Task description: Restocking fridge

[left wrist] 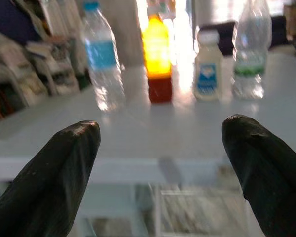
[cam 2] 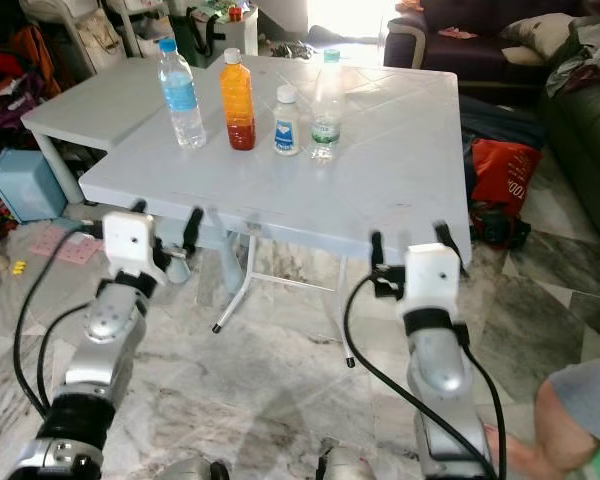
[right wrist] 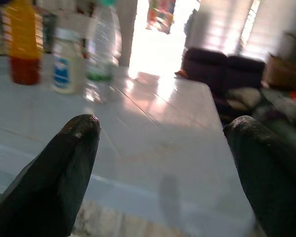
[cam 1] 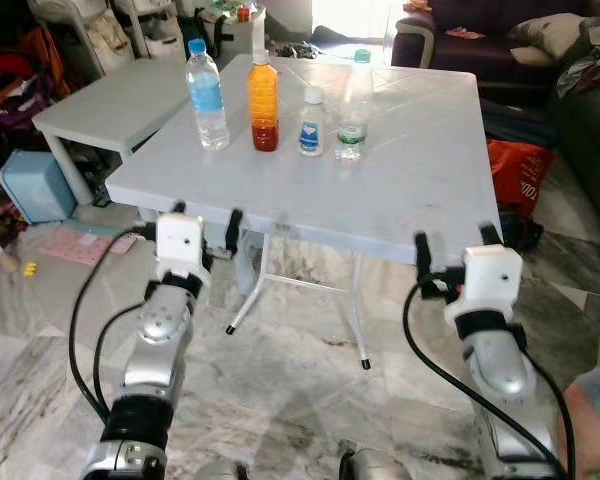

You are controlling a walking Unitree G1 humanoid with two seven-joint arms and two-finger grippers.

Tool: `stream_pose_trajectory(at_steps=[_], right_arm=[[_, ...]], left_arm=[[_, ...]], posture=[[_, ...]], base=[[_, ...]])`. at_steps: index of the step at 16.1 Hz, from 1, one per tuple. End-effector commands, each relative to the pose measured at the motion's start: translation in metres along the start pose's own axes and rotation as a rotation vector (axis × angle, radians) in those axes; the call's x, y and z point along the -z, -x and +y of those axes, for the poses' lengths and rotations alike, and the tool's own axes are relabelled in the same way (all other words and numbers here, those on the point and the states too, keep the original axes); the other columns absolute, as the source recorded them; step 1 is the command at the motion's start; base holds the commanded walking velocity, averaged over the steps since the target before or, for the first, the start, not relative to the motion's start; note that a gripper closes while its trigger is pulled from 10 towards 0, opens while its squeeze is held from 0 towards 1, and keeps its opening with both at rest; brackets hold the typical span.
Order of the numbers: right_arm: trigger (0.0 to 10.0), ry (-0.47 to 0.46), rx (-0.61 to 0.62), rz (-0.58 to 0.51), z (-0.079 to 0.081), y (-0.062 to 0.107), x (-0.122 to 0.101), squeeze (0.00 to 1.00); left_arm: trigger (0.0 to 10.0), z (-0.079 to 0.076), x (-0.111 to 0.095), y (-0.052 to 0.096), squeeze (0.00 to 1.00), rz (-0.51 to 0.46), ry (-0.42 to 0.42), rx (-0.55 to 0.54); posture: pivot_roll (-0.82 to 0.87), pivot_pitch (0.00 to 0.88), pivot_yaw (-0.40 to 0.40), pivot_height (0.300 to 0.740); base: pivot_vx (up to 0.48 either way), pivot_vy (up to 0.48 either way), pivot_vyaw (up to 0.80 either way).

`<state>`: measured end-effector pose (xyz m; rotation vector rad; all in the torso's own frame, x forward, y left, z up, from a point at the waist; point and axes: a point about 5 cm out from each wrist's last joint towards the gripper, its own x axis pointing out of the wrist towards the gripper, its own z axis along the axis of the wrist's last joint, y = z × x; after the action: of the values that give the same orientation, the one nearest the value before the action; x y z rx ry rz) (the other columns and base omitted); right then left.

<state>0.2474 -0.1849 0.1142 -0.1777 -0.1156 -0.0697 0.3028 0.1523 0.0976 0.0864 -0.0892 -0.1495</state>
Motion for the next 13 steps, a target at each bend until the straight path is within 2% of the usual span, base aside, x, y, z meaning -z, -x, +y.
stream_pose_trajectory(at_steps=[1, 3, 7, 8, 13], right_arm=[[10.0, 0.023, -0.011, -0.034, 0.001, 0.007, -0.006, 0.0], [10.0, 0.022, 0.037, -0.002, -0.004, 0.016, 0.0, 0.0], [10.0, -0.02, 0.016, -0.02, 0.007, 0.009, -0.004, 0.0], [10.0, -0.006, 0.008, -0.039, 0.009, 0.006, -0.009, 0.0], [10.0, 0.001, 0.03, -0.087, 0.005, -0.001, -0.021, 0.0]], left_arm=[[10.0, 0.001, 0.008, 0.01, 0.0, 0.03, -0.017, 0.031], [10.0, 0.001, 0.019, 0.017, 0.0, 0.071, -0.011, 0.035], [10.0, -0.003, 0.006, 0.006, 0.0, 0.03, 0.009, 0.072], [10.0, -0.003, 0.001, 0.004, 0.0, 0.007, 0.015, 0.084], [10.0, -0.004, -0.008, -0.001, 0.0, -0.031, 0.021, 0.111]], posture=[[-0.12, 0.0, 0.048, 0.74], [-0.13, 0.0, 0.05, 0.74], [-0.11, 0.0, 0.042, 0.74], [-0.11, 0.0, 0.038, 0.74], [-0.12, 0.009, 0.058, 0.74]], base=[[0.0, 0.0, 0.0], [0.0, 0.0, 0.0], [0.0, 0.0, 0.0], [0.0, 0.0, 0.0], [0.373, 0.0, 0.0]])
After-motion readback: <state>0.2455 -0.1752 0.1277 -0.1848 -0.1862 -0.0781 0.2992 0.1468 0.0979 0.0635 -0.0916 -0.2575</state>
